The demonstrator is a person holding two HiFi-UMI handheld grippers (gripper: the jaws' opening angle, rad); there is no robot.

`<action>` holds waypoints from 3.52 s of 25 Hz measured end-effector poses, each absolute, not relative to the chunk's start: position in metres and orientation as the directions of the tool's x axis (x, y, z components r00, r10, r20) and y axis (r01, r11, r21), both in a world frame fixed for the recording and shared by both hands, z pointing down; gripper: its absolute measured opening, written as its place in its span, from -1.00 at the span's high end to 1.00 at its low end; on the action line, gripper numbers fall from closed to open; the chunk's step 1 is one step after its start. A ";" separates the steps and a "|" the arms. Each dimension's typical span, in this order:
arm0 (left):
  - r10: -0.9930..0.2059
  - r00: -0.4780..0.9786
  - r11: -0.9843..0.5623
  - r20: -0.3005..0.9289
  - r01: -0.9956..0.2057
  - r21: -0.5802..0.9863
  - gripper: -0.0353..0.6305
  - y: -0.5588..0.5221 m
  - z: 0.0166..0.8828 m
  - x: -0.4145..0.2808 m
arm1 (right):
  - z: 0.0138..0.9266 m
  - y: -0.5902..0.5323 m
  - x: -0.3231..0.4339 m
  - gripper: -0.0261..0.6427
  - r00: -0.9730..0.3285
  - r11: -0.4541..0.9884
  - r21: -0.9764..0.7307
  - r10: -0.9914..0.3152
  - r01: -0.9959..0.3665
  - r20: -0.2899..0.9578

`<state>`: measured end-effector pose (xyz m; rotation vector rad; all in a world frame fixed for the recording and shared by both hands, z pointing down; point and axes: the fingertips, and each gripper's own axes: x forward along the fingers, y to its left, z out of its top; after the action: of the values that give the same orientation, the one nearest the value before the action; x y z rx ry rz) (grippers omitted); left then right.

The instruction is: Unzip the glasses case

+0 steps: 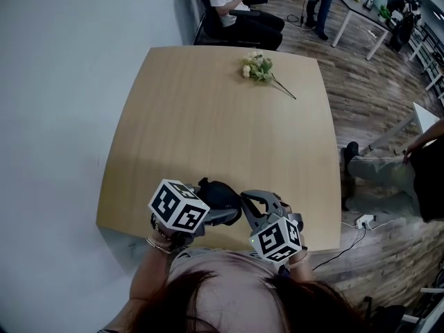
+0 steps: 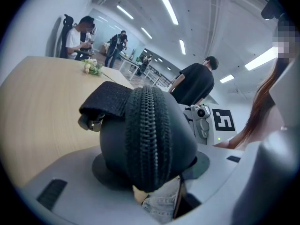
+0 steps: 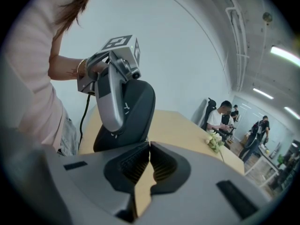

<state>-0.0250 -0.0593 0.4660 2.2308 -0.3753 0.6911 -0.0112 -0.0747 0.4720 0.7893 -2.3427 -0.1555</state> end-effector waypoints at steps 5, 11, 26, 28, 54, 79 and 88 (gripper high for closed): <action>-0.043 0.806 -0.666 0.590 -0.463 0.584 0.20 -0.057 0.469 -0.024 | 0.471 -0.075 -0.012 0.88 -0.609 0.815 0.303 -0.574 -0.494 0.548; -0.024 0.800 -0.665 0.599 -0.460 0.589 0.20 -0.057 0.470 -0.025 | 0.470 -0.076 -0.014 0.88 -0.613 0.818 0.301 -0.568 -0.490 0.548; 0.014 0.772 -0.671 0.635 -0.464 0.578 0.20 -0.049 0.483 -0.022 | 0.470 -0.075 -0.016 0.88 -0.617 0.820 0.304 -0.568 -0.485 0.545; 0.017 0.771 -0.671 0.637 -0.463 0.579 0.20 -0.048 0.483 -0.022 | 0.470 -0.075 -0.016 0.88 -0.617 0.820 0.305 -0.568 -0.485 0.545; 0.105 0.716 -0.694 0.690 -0.445 0.567 0.20 -0.037 0.502 -0.019 | 0.468 -0.077 -0.019 0.87 -0.626 0.825 0.308 -0.562 -0.475 0.540; 0.194 0.653 -0.720 0.732 -0.412 0.559 0.20 -0.022 0.519 -0.018 | 0.469 -0.074 -0.020 0.87 -0.632 0.836 0.314 -0.547 -0.450 0.549; 0.228 0.631 -0.730 0.741 -0.393 0.559 0.20 -0.018 0.523 -0.019 | 0.470 -0.072 -0.022 0.87 -0.633 0.843 0.328 -0.537 -0.426 0.557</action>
<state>-0.0189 -0.0185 0.5229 2.1272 -0.1284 1.0972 -0.0216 -0.0721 0.4697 0.6988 -2.3485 -0.2166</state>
